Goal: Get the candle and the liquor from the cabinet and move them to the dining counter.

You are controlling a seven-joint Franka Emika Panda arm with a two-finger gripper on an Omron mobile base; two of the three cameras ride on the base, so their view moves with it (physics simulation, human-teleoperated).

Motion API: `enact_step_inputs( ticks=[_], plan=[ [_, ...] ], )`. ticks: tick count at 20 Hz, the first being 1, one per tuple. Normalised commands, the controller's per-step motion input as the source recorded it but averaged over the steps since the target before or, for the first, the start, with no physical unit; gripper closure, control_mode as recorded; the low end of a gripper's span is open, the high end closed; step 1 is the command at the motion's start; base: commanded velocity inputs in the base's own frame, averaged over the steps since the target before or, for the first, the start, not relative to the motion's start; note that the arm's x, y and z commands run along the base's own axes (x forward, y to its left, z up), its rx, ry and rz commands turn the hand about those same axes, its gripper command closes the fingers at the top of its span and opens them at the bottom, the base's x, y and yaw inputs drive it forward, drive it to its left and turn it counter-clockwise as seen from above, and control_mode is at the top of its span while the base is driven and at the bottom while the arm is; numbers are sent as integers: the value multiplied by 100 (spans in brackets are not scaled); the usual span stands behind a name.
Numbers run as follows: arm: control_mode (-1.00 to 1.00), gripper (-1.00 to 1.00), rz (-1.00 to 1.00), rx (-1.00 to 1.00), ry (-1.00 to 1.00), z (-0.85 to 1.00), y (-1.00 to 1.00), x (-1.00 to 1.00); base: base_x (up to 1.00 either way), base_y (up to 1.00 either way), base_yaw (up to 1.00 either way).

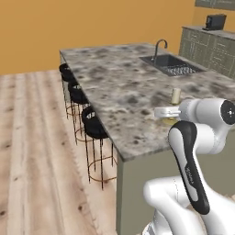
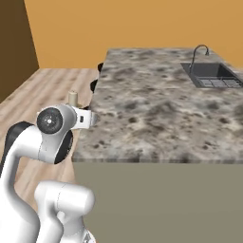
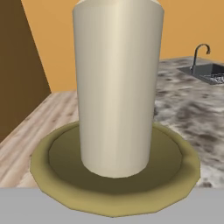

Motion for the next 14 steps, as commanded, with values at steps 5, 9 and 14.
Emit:
enact_step_inputs(
  ticks=[5,9,14],
  plan=[
    [100,100,0,0,0,0,0,0,54,-32,13],
    [100,100,0,0,0,0,0,0,56,-30,10],
    [100,100,0,0,0,0,0,0,59,-23,10]
  ],
)
